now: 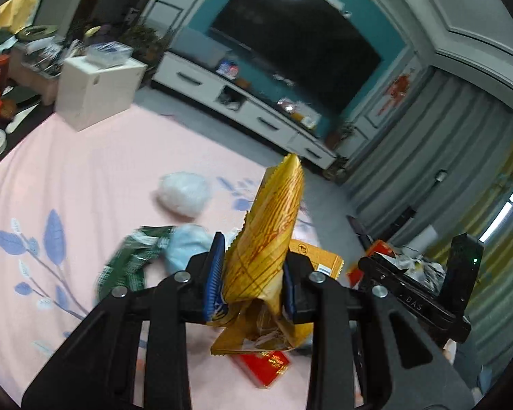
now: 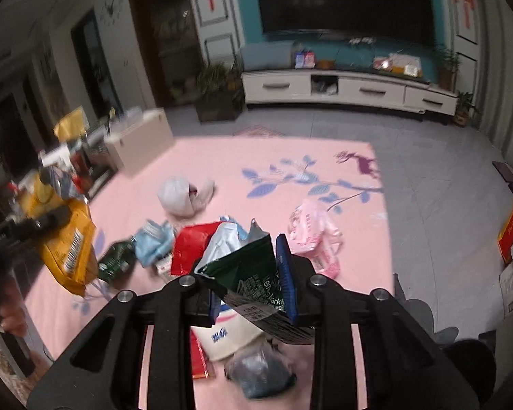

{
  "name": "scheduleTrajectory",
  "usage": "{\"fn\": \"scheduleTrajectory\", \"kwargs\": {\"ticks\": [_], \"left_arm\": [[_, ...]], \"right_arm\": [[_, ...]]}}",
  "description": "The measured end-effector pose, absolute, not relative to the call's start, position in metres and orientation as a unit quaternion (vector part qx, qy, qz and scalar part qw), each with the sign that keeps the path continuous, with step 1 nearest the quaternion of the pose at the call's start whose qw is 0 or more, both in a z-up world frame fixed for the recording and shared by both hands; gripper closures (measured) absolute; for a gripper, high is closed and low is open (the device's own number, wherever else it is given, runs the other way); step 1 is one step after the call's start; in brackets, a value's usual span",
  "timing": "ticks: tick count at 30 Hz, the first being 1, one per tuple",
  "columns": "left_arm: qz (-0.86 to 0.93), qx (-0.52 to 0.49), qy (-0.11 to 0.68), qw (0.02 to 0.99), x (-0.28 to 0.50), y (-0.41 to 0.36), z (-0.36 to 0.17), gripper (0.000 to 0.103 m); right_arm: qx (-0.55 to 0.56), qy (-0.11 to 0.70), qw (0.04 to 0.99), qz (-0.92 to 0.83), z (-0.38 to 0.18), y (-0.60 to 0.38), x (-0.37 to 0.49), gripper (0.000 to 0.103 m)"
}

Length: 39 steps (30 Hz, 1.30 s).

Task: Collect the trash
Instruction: 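Carry both bags over the black bin and open both grippers to drop them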

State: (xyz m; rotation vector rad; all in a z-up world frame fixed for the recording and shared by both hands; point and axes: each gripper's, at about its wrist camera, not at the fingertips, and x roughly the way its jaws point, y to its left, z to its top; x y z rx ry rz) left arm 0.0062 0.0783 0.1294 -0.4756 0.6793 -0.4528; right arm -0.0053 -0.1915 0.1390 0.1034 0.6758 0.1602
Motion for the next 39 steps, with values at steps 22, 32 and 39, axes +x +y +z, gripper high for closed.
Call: {"fn": "scheduleTrajectory", "kwargs": {"ticks": [22, 32, 39], "left_arm": [[-0.451, -0.080, 0.385, 0.801, -0.089, -0.203, 0.108, 0.071], [-0.477, -0.052, 0.454, 0.751, -0.095, -0.296, 0.047, 0.067], [-0.465, -0.035, 0.458, 0.756, -0.098, -0.307, 0.032, 0.028]], "right_arm": [[0.245, 0.252, 0.915, -0.198, 0.134, -0.366, -0.177, 0.072], [0.291, 0.278, 0.885, -0.236, 0.099, -0.420, -0.193, 0.066], [0.303, 0.290, 0.874, -0.245, 0.087, -0.433, -0.190, 0.020]]}}
